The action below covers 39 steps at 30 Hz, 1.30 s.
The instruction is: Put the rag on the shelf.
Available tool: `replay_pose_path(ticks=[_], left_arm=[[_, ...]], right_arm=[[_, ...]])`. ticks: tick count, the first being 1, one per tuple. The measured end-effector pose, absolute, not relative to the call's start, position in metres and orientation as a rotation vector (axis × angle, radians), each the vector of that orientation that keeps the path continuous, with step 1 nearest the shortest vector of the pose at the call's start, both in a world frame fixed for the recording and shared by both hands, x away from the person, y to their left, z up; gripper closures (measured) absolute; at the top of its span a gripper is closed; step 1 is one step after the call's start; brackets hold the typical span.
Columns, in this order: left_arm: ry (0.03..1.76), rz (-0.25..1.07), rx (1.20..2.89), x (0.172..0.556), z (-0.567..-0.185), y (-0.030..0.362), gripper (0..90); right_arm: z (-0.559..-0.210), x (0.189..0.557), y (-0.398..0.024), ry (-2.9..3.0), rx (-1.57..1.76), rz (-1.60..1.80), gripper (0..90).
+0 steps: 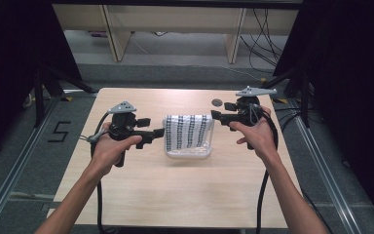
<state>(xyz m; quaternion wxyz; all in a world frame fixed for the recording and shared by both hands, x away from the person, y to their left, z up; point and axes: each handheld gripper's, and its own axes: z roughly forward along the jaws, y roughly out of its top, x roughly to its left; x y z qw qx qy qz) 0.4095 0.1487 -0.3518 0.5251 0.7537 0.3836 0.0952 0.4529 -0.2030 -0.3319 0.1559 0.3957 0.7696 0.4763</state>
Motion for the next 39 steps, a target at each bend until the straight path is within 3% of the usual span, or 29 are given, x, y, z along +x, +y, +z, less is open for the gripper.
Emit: replay_pose_path(ticks=[39], left_arm=[[0.851,0.209,1.834,0.367,-0.373,0.153,25.6]], right_arm=[[-0.348,0.415,-0.211,2.233,1.087,1.402,32.1]])
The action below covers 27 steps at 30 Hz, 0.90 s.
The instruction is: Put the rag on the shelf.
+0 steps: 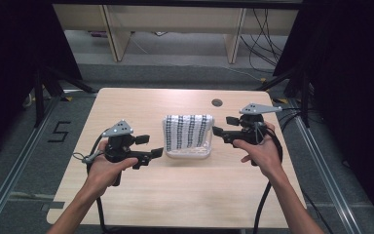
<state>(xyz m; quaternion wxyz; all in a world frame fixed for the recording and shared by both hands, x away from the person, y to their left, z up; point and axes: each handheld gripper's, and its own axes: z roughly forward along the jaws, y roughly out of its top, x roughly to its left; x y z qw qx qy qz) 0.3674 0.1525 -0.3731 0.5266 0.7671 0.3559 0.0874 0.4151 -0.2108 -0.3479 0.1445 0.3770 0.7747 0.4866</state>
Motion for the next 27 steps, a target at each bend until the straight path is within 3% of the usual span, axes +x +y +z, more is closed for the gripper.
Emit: replay_pose_path(ticks=[27], left_arm=[[0.852,0.211,1.846,0.341,-0.403,0.162,25.5]], right_arm=[[-0.369,0.390,-0.214,2.268,1.058,1.454,29.6]])
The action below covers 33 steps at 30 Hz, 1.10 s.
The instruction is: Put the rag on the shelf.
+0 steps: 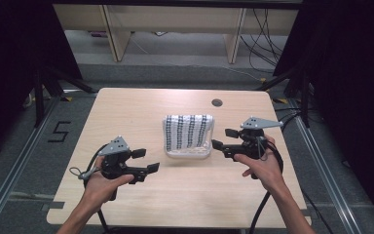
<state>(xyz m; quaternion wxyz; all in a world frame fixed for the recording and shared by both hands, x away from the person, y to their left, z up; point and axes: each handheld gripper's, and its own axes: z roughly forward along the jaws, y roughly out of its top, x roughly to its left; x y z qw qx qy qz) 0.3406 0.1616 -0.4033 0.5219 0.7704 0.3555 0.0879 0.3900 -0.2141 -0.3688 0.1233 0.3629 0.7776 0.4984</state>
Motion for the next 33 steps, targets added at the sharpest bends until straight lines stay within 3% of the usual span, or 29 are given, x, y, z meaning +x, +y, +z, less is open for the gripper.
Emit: replay_pose_path(ticks=[23,33], left_arm=[[0.872,0.186,1.890,0.330,-0.449,0.158,23.0],[0.844,0.189,1.917,0.317,-0.463,0.161,20.5]], right_arm=[[-0.401,0.369,-0.210,2.331,1.080,1.419,27.6],[-0.417,0.356,-0.199,2.363,1.074,1.393,19.9]])
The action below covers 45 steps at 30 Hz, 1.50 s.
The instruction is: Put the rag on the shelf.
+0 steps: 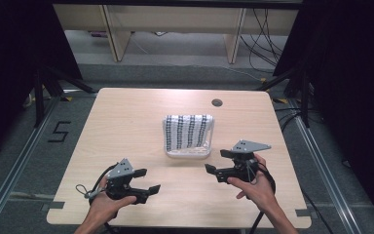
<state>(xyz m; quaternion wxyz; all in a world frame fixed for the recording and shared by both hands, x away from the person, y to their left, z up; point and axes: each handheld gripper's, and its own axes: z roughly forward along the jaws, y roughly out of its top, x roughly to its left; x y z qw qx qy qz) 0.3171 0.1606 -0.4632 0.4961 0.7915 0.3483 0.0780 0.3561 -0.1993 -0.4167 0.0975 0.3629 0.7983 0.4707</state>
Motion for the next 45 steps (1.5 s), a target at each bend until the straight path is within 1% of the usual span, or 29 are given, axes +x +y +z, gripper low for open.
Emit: replay_pose_path(ticks=[3,5,6,9,14,17,19,20,21,25,27,31,34,37,38,45], left_arm=[[0.841,0.179,1.911,0.315,-0.471,0.162,20.4],[0.844,0.178,1.910,0.313,-0.474,0.163,20.5],[0.853,0.175,1.916,0.312,-0.475,0.165,20.4],[0.855,0.171,1.905,0.310,-0.480,0.166,20.4],[0.854,0.206,1.934,0.302,-0.485,0.167,20.4],[0.837,0.250,1.972,0.296,-0.488,0.169,20.4],[0.831,0.242,1.984,0.293,-0.489,0.169,20.4],[0.837,0.244,1.971,0.291,-0.491,0.169,20.4],[0.829,0.244,1.993,0.290,-0.491,0.171,20.4],[0.835,0.276,2.022,0.284,-0.495,0.171,20.4],[0.835,0.286,2.003,0.283,-0.498,0.171,20.4],[0.841,0.293,2.016,0.283,-0.497,0.175,20.4],[0.862,0.282,1.982,0.286,-0.499,0.178,20.4],[0.874,0.290,2.010,0.288,-0.500,0.182,20.4],[0.886,0.277,1.990,0.287,-0.500,0.181,20.4],[0.903,0.281,1.987,0.289,-0.503,0.182,20.4]], right_arm=[[-0.424,0.351,-0.197,2.358,1.088,1.433,20.1],[-0.428,0.350,-0.198,2.352,1.029,1.399,20.2],[-0.430,0.346,-0.196,2.348,1.089,1.394,20.2],[-0.439,0.344,-0.196,2.360,1.062,1.384,20.6],[-0.454,0.333,-0.196,2.405,1.071,1.343,20.8],[-0.462,0.325,-0.197,2.423,1.118,1.325,21.5],[-0.466,0.326,-0.200,2.427,1.063,1.307,21.3],[-0.469,0.325,-0.201,2.431,1.076,1.316,21.2],[-0.471,0.321,-0.199,2.431,1.116,1.316,21.0],[-0.477,0.317,-0.200,2.468,1.075,1.273,20.3],[-0.481,0.314,-0.199,2.477,1.051,1.236,19.6],[-0.486,0.309,-0.199,2.497,1.049,1.223,18.6],[-0.489,0.307,-0.199,2.510,1.061,1.210,18.7],[-0.489,0.308,-0.199,2.515,1.055,1.219,18.7],[-0.489,0.308,-0.199,2.513,1.052,1.219,18.7],[-0.490,0.309,-0.201,2.510,1.072,1.208,18.6]])
